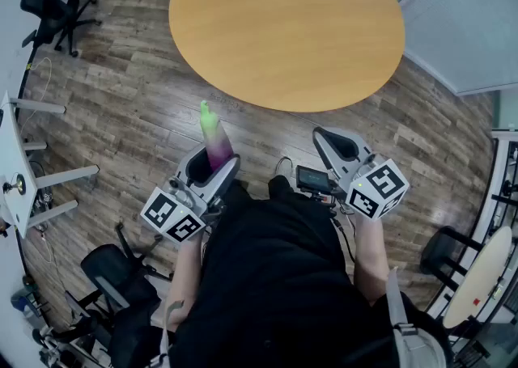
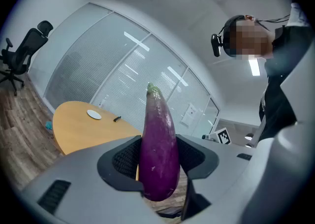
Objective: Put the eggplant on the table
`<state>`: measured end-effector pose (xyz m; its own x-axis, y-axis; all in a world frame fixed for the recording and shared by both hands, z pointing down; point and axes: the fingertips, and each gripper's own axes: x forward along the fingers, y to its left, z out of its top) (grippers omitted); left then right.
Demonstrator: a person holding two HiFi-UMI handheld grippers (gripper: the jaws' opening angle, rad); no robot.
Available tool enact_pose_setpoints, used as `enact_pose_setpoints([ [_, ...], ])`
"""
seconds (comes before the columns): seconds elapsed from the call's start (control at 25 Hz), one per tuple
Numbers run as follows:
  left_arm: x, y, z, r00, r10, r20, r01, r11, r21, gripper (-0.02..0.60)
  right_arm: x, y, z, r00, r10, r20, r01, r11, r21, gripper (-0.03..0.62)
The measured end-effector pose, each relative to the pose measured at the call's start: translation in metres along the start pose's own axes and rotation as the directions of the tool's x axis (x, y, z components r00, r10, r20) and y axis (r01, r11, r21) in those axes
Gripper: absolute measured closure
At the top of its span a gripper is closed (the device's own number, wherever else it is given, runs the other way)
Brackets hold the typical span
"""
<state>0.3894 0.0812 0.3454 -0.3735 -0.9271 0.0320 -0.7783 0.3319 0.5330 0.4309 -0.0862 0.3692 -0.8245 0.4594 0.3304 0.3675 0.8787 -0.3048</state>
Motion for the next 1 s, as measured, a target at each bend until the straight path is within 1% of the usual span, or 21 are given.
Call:
enact_pose_setpoints([
  [0.16, -0.006, -0.003, 0.0, 1.0, 0.0, -0.009, 0.0, 1.0, 0.012, 0.354, 0.002, 0.007, 0.0, 1.0, 0.001, -0.002, -0.001, 1.0, 0.006, 0.577],
  [0.28, -0.012, -0.001, 0.002, 1.0, -0.004, -0.017, 0.004, 1.0, 0.019, 0.354, 0.006, 0.011, 0.001, 1.0, 0.006, 0.01, -0.006, 0.999, 0.033, 0.577],
  [0.4, -0.018, 0.005, 0.005, 1.0, -0.002, -0.01, 0.002, 1.0, 0.015, 0.354, 0.01, 0.011, 0.002, 0.999, -0.019, 0.034, 0.016, 0.997, 0.072, 0.577],
  [0.56, -0.031, 0.02, 0.014, 1.0, 0.009, 0.008, -0.009, 1.0, 0.014, 0.354, 0.026, 0.014, 0.003, 0.998, -0.047, 0.036, 0.043, 0.994, 0.103, 0.577],
  [0.76, -0.054, 0.045, 0.034, 1.0, 0.016, 0.025, -0.016, 1.0, 0.023, 0.354, 0.061, 0.033, 0.014, 0.999, -0.039, 0.033, 0.036, 0.996, 0.085, 0.577],
  [1.0, -0.095, 0.079, 0.056, 0.997, 0.033, 0.067, -0.035, 0.999, 0.022, 0.354, 0.112, 0.076, 0.021, 1.0, 0.012, 0.012, -0.013, 0.998, 0.061, 0.577],
])
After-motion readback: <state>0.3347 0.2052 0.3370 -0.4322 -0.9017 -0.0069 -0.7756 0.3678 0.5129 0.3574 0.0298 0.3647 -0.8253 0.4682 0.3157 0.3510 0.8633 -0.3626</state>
